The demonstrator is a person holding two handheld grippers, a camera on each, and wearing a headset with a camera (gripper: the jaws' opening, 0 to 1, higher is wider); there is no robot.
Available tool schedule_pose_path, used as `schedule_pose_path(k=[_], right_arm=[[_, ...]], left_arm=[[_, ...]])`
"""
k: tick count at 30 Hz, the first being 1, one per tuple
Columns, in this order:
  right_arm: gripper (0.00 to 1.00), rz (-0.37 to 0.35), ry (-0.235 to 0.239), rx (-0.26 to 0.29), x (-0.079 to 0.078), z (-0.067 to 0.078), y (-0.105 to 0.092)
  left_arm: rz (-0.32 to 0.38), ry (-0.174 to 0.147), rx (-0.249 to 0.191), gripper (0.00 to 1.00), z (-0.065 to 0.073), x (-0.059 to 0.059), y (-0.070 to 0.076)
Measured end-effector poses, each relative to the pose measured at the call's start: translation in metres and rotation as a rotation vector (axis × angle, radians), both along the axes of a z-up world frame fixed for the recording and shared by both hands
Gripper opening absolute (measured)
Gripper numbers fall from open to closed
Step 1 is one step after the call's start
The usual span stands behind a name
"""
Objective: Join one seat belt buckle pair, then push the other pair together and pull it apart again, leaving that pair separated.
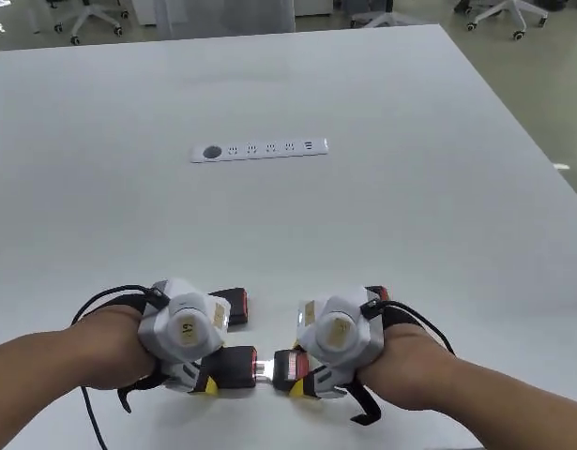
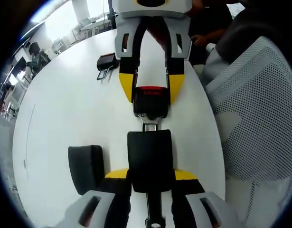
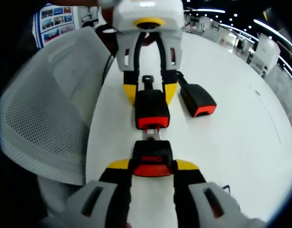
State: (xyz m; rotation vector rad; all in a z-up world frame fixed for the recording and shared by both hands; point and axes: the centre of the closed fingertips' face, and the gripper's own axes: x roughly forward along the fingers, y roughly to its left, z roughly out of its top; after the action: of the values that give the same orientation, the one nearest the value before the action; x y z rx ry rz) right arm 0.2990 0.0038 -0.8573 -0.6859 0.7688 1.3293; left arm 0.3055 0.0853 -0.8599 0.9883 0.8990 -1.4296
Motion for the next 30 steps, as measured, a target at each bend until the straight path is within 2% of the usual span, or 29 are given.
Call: schedule_pose_path(k=[4,10,14,30], right_arm=[[0.32,0.003,-0.004,-0.001,0.002,0.001,0.001],[0.32,0.03,0.009,-0.036,0.004,0.001,0.003],[0.31,0.058,0.013,-0.047,0.006,0.0,0.003],[0.29,0.074,0.005,-0.041,0.008,0.0,0.016]], left_arm=[[0.001,0.005,-0.018,0.33,0.0,0.0,0.001],[-0.007,0.009,-0.035,0.32,0.0,0.001,0.0],[-0.016,0.01,-0.025,0.32,0.0,0.0,-0.001],[-0.007,0.011,-0.002,0.32,0.0,0.001,0.0]])
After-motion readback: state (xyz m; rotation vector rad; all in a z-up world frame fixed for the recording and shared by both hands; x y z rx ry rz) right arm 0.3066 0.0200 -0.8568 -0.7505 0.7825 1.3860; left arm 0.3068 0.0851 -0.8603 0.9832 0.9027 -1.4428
